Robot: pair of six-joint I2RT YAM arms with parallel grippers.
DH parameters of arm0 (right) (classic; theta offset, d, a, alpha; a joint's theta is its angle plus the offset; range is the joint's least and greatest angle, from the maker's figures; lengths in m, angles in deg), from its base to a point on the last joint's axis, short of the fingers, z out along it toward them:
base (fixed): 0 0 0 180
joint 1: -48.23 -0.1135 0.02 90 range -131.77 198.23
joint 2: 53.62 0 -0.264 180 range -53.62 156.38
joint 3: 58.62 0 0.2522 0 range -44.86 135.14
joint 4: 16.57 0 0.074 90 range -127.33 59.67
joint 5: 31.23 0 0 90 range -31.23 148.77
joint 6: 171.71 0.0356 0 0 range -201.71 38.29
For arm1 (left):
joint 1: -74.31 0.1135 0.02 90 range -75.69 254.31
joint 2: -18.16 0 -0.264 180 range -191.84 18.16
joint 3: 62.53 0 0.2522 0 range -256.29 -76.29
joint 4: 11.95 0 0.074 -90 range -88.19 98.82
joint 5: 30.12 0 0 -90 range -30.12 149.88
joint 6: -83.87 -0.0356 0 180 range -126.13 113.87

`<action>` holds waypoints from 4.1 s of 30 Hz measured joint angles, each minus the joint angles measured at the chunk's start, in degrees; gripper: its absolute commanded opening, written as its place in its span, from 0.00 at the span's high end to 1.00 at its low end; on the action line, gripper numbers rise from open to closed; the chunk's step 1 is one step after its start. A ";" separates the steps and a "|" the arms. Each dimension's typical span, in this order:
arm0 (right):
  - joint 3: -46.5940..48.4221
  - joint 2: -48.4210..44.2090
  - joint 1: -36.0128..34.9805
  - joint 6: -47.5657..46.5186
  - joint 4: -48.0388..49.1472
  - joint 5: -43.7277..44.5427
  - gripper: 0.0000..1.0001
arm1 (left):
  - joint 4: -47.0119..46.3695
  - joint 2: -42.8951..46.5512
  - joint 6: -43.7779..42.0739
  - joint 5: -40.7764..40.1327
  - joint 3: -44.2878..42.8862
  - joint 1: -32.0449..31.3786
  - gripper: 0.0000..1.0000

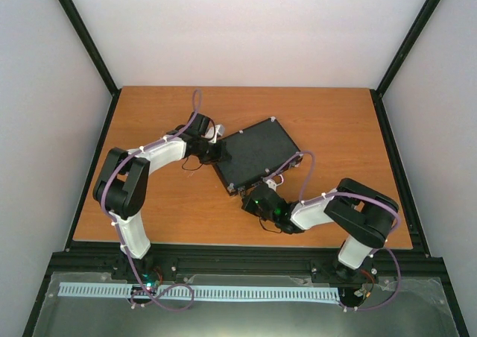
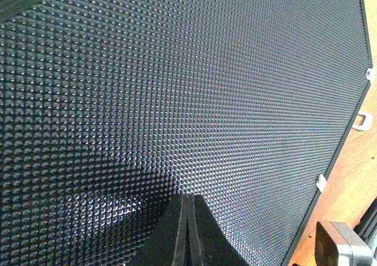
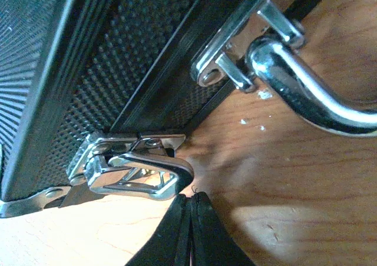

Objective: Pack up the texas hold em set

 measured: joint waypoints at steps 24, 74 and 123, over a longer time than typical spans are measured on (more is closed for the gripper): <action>1.40 -0.02 0.68 -0.63 -0.37 0.59 0.97 | -2.05 -0.68 0.00 1.16 0.24 0.11 0.99; 3.91 -7.34 3.87 -5.86 -20.04 0.37 0.97 | 20.83 -8.33 4.26 -9.22 -30.93 1.92 0.99; -1.92 -0.68 9.14 -7.65 1.57 -8.79 0.97 | 17.53 -31.15 3.52 -6.78 -42.51 6.75 0.99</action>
